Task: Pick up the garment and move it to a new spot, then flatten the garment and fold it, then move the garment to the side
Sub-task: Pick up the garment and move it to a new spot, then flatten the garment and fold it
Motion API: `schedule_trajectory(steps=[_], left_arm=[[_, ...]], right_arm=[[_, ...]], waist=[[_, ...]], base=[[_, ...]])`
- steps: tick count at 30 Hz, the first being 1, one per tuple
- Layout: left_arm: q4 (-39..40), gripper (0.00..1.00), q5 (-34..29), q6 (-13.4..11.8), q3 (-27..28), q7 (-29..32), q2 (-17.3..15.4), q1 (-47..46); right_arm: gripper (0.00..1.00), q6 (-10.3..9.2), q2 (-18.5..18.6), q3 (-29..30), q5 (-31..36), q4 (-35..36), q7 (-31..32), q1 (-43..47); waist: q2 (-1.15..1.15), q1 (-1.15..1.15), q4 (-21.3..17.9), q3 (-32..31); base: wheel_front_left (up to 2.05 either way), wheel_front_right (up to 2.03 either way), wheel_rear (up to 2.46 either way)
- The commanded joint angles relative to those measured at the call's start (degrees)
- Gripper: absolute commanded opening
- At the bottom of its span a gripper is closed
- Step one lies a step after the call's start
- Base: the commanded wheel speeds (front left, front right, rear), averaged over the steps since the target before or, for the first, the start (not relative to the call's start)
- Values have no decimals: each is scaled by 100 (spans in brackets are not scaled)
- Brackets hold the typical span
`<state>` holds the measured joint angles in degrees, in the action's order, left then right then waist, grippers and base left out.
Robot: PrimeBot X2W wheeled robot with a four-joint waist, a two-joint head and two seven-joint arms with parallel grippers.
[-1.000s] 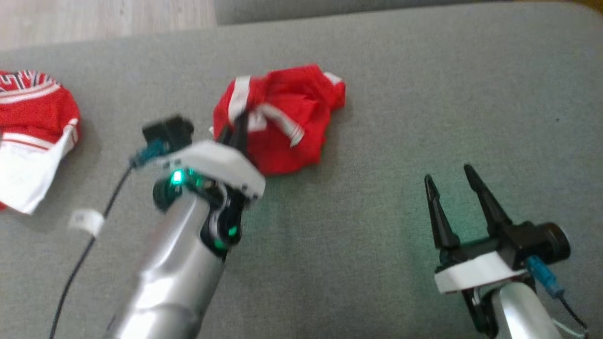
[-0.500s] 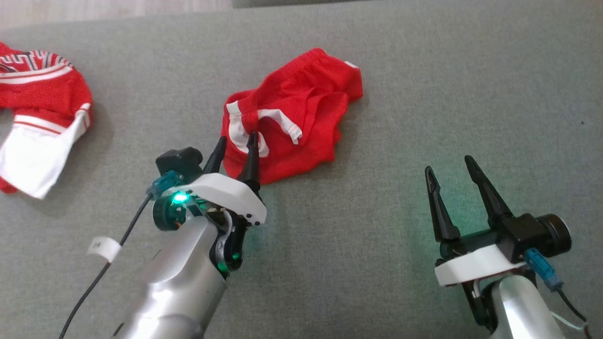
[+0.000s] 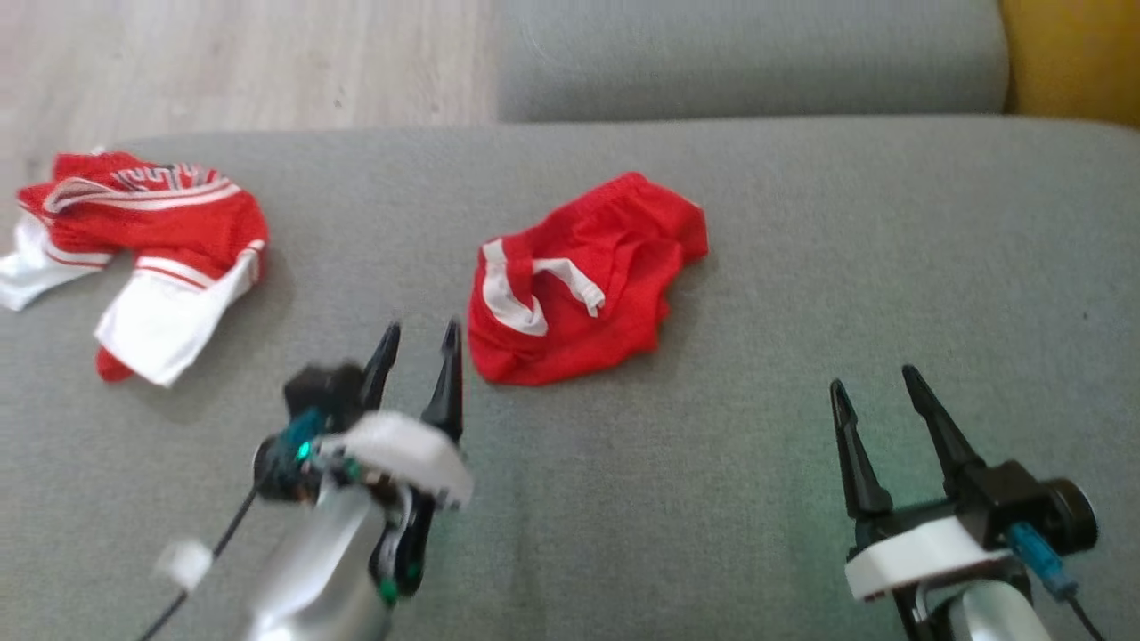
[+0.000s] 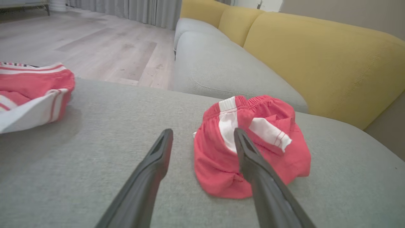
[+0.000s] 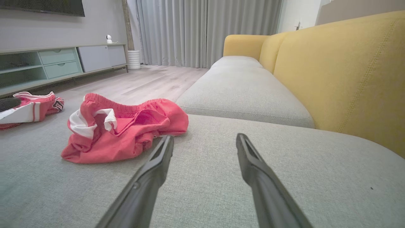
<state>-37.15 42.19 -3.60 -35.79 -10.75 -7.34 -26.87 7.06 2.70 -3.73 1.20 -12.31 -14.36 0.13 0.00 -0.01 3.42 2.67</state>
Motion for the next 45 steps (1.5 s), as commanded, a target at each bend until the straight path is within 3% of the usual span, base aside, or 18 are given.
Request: schedule_trajectory(steps=[1,9,19,45], left_arm=[[272,100,-55,-65,133,-124,-209,23],[1243,100,-139,-396,311,-375,-613,1342],[2309,100,-406,-815,639,-421,-853,2421],[2551,100,-549,-957,622,-347,-902,2648]], right_arm=[[100,43,18,-118,-47,155,-63,-65],[100,43,18,-159,-164,143,-63,259],[100,43,18,-195,-335,90,-63,509],[100,43,18,-294,-356,-187,-63,508]], waist=[[0,1,118,-188],[0,1,153,-455],[0,1,182,-605],[0,1,372,-535]], base=[[0,0,0],[0,0,0],[0,0,0],[0,0,0]])
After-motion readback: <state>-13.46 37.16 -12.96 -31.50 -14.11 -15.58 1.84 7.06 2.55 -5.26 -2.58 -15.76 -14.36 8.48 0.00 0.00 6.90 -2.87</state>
